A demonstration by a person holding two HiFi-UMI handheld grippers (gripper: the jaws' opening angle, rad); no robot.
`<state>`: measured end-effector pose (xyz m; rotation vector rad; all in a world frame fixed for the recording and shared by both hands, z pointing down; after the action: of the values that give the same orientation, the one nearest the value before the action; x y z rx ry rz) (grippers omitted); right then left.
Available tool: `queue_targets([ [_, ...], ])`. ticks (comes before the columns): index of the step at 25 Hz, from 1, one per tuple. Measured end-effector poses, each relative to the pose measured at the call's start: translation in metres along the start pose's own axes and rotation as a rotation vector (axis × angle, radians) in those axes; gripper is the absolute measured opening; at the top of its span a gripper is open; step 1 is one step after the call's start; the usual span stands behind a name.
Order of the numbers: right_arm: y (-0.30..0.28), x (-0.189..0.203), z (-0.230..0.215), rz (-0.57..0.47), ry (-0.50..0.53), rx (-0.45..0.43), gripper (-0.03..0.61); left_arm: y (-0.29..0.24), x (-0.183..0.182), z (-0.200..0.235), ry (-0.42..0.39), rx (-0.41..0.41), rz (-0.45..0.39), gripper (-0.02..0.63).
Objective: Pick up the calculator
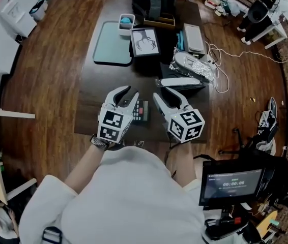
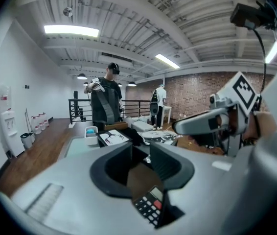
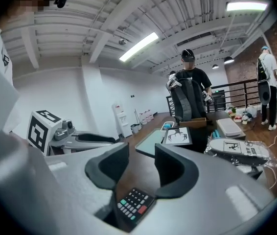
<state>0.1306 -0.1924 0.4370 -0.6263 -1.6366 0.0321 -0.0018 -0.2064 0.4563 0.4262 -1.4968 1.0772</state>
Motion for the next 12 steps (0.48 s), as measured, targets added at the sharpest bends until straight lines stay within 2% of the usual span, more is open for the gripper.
queue_targets([
  [4, -0.014, 0.022, -0.004, 0.083, 0.034, -0.007, 0.156, -0.009, 0.029, -0.004, 0.020, 0.018, 0.059, 0.133],
  [8, -0.032, 0.042, -0.007, 0.178, 0.059, -0.064, 0.156, -0.016, 0.056, -0.008, 0.021, 0.038, 0.126, 0.141],
  [12, -0.046, 0.063, -0.014, 0.249, 0.045, -0.100, 0.156, -0.020, 0.079, -0.005, 0.056, 0.049, 0.179, 0.141],
])
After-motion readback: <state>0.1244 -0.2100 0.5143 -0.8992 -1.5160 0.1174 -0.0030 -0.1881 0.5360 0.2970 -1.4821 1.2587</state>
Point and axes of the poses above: the fingertips, and each gripper's own axes: y backward along the fingers, z to its left, x out of its underside, the point moved 4 cm from there along y, backward along the fingers, and after that the axes turned 10 degrees about x, right-handed, at the moved point
